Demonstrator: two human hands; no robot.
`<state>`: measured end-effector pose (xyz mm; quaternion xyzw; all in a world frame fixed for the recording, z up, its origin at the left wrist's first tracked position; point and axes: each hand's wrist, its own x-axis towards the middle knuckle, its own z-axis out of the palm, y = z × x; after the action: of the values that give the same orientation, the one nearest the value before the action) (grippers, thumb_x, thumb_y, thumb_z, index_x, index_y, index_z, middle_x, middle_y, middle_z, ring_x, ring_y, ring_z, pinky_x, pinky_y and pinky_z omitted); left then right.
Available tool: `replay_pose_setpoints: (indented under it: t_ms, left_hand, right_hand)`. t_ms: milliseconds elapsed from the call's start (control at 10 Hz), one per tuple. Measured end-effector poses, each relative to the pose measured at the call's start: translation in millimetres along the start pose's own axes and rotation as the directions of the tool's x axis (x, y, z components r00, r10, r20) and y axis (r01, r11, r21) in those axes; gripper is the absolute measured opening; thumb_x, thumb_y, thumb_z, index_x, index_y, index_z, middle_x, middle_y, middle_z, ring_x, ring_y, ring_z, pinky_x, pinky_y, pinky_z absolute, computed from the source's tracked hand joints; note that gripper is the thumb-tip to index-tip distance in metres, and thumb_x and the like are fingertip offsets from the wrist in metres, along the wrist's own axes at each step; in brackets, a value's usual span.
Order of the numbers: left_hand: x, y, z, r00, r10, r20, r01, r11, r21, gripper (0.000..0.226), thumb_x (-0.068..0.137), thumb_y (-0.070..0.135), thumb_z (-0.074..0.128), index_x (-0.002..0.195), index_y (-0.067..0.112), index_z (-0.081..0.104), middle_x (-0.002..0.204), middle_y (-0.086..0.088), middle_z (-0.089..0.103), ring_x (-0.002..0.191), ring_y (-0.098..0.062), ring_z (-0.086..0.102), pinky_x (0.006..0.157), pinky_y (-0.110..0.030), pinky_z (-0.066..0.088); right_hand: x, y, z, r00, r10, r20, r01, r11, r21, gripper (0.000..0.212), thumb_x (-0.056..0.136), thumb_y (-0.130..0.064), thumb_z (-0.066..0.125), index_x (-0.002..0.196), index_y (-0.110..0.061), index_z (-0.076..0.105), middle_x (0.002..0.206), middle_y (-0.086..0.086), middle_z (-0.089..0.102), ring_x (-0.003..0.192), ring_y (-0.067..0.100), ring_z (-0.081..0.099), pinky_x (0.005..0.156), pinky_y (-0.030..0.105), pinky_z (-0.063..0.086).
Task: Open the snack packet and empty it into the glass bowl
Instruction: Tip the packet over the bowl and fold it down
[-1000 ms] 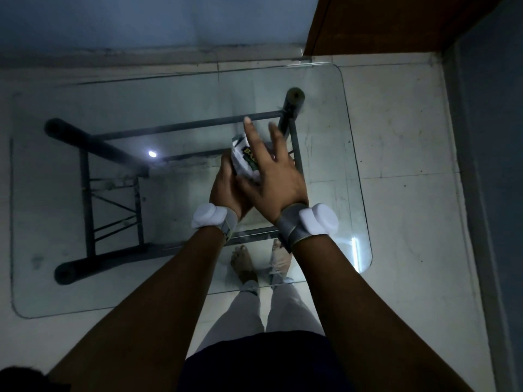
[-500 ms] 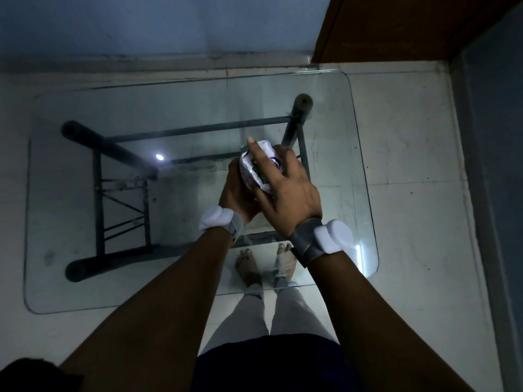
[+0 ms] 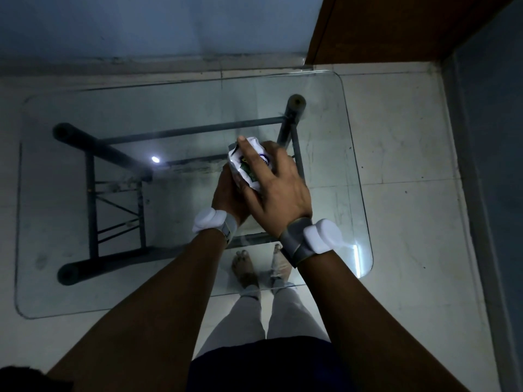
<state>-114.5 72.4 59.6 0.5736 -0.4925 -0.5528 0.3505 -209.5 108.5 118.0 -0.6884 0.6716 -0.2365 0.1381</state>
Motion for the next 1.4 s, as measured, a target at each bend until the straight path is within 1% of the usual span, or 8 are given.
replay_pose_setpoints:
  t_ms: [300,400,600,800,1000,1100,1300,1400]
  left_hand:
    - [2.7,-28.3,4.0,0.995,-0.096,-0.012,0.097,0.976,0.193,0.042,0.095,-0.003,0.044,0.137,-0.005,0.039,0.113,0.051,0.052,0.109,0.027,0.046,0.099,-0.001,0.030]
    - [12.1,-25.4,4.8,0.969,-0.133,0.209,0.247,0.424,-0.871,0.044,0.100,0.011,0.023,0.125,-0.006,0.054,0.126,-0.014,0.065,0.123,-0.021,0.057,0.109,-0.030,0.040]
    - [13.4,-11.5,5.8,0.949,-0.297,0.102,0.313,0.919,-0.239,0.020,0.091,0.021,0.052,0.094,0.017,0.072,0.086,-0.001,0.077,0.076,-0.018,0.074,0.061,-0.031,0.062]
    - [12.7,-3.6,-9.1,0.979,-0.076,0.189,0.010,0.944,0.330,0.086,0.055,0.034,0.084,0.130,0.028,0.043,0.115,0.011,0.055,0.099,-0.007,0.055,0.078,-0.012,0.041]
    - [23.6,3.6,-9.9,0.988,-0.065,0.143,0.017,0.950,0.313,0.083,0.065,0.036,0.083,0.135,0.025,0.039,0.134,-0.003,0.052,0.115,-0.017,0.051,0.098,-0.035,0.046]
    - [36.0,1.7,-12.2,0.993,-0.090,0.082,0.058,0.943,0.328,0.074,0.069,0.041,0.079,0.132,0.027,0.042,0.132,-0.004,0.055,0.116,-0.019,0.052,0.100,-0.041,0.047]
    - [63.3,23.8,-8.1,0.921,-0.333,-0.203,0.356,0.930,0.090,0.068,0.079,0.059,0.061,0.134,0.025,0.039,0.128,-0.008,0.056,0.104,-0.024,0.057,0.086,-0.035,0.052]
    - [101.2,30.3,-14.5,0.751,-0.612,-0.248,0.548,0.787,-0.283,0.091,0.073,0.079,0.045,0.136,0.014,0.040,0.119,-0.006,0.058,0.096,-0.021,0.059,0.065,-0.026,0.048]
  right_hand:
    - [6.7,-6.1,-5.7,0.999,0.034,-0.034,-0.032,0.997,0.066,0.057,0.092,-0.039,0.056,0.145,-0.022,0.041,0.129,0.015,0.055,0.108,0.031,0.059,0.080,0.038,0.058]
    - [13.2,-2.6,-5.0,0.999,0.026,-0.040,-0.023,0.998,0.062,0.055,0.091,-0.039,0.056,0.142,-0.020,0.046,0.129,0.015,0.055,0.110,0.032,0.059,0.081,0.039,0.058]
    - [19.5,19.6,-7.4,0.945,0.316,-0.082,-0.289,0.927,0.240,0.057,0.091,-0.042,0.056,0.141,-0.021,0.040,0.145,0.012,0.037,0.120,0.026,0.053,0.081,0.032,0.055]
    - [45.9,62.3,-17.7,0.686,0.713,-0.149,-0.520,0.623,0.585,0.036,0.078,-0.038,0.074,0.104,-0.016,0.063,0.119,0.010,0.056,0.100,0.017,0.056,0.083,0.022,0.051]
    - [65.4,96.4,-2.4,0.314,0.936,0.161,-0.617,0.073,0.783,0.039,0.052,-0.052,0.079,0.061,-0.017,0.064,0.081,0.010,0.075,0.082,0.030,0.072,0.079,0.047,0.061]
    - [69.3,101.8,6.0,0.293,0.925,0.241,-0.612,-0.013,0.791,0.039,0.053,-0.053,0.077,0.060,-0.017,0.064,0.083,0.012,0.075,0.086,0.032,0.071,0.082,0.050,0.060]
    - [88.7,99.2,12.5,0.365,0.864,0.347,-0.717,0.023,0.697,0.042,0.069,-0.064,0.066,0.066,-0.023,0.058,0.089,0.006,0.068,0.081,0.020,0.064,0.086,0.040,0.056]
    - [101.6,97.8,21.9,0.497,0.780,0.380,-0.806,0.253,0.535,0.045,0.073,-0.064,0.067,0.086,-0.022,0.066,0.104,0.004,0.067,0.080,0.010,0.060,0.067,0.022,0.052]
